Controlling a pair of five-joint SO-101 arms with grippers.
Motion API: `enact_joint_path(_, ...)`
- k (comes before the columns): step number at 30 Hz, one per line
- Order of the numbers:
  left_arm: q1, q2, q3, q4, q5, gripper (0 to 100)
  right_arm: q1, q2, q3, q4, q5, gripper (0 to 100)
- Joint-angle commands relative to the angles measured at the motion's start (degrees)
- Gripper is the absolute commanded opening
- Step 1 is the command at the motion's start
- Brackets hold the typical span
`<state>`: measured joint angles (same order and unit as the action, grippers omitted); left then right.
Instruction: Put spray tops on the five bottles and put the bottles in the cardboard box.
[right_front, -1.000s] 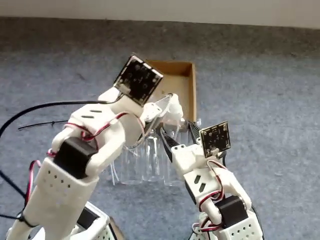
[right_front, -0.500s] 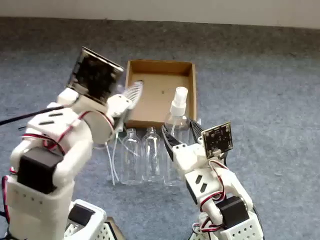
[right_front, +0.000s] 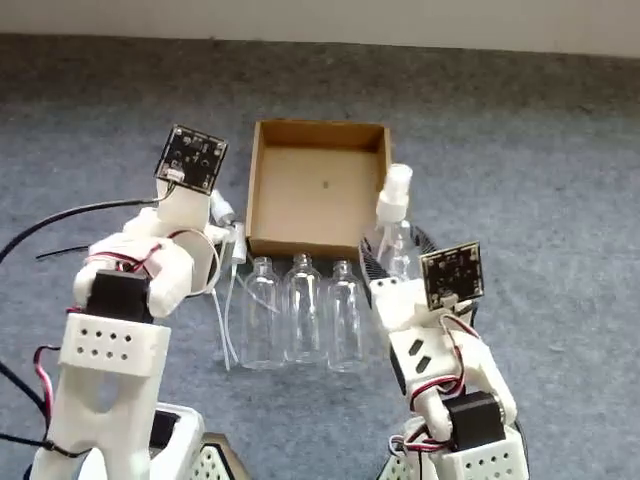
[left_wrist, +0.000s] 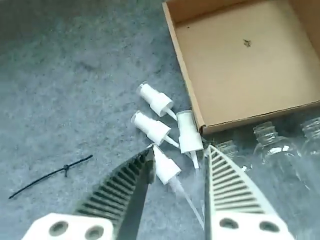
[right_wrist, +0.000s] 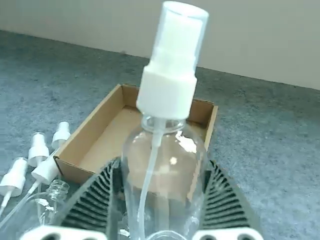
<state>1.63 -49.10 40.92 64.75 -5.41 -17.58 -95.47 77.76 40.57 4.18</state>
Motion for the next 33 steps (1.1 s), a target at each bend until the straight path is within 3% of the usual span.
enact_joint_path(1, -0.7, -0.7, 5.3, -7.7, 4.0, 16, 1.5, 0.0, -1.4, -2.9, 0.7, 7.7)
enact_joint_path(10, -0.8, -0.7, 11.8, -12.9, 4.0, 16, 1.7, 5.1, -4.5, -10.1, 2.3, 1.8)
enact_joint_path(14, -1.4, -0.7, 15.1, -15.7, 4.0, 16, 1.6, 19.6, -13.9, -12.6, 2.7, 1.5)
enact_joint_path(21, -8.5, -0.7, 15.9, -16.4, 4.1, 16, 0.3, 50.0, -35.3, -17.5, 2.6, 1.5)
enact_joint_path(28, -9.4, -0.7, 17.2, -17.2, 4.1, 16, -4.2, 77.1, -50.5, -28.4, 3.0, 1.5)
enact_joint_path(33, -9.4, -0.7, 19.0, -20.7, 4.1, 16, -6.0, 88.2, -55.3, -39.1, 2.6, 1.2)
